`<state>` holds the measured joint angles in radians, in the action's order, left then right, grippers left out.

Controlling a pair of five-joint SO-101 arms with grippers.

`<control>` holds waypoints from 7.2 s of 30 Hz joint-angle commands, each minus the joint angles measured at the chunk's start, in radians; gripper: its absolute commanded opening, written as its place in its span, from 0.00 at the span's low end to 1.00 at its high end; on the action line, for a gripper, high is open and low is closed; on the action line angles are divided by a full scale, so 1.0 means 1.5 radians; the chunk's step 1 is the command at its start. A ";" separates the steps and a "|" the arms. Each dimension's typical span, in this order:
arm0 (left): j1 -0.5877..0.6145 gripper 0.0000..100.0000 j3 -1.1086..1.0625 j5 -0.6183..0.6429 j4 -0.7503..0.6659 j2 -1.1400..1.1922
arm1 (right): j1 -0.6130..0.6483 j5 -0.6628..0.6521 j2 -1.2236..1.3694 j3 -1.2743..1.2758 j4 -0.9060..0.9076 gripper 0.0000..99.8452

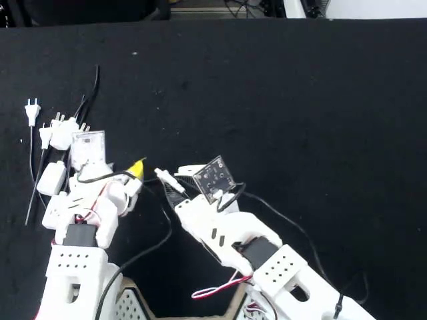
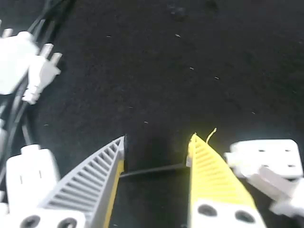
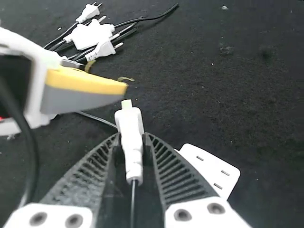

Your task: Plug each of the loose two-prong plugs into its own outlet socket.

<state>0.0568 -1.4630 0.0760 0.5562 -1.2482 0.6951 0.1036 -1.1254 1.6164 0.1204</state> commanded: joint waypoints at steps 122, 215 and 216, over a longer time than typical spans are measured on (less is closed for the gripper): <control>-0.215 0.22 0.277 0.010 -0.137 0.612 | -0.473 -0.160 0.450 -0.438 0.274 0.01; 0.107 0.22 0.090 0.030 -0.142 0.302 | -0.232 -0.098 0.882 -1.136 1.051 0.01; 0.107 0.22 0.090 0.030 -0.142 0.302 | -0.232 -0.098 0.888 -1.143 1.055 0.01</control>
<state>0.2256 -1.3433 0.1112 0.3537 -0.7695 0.3345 -0.0545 0.2033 -0.0161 1.6655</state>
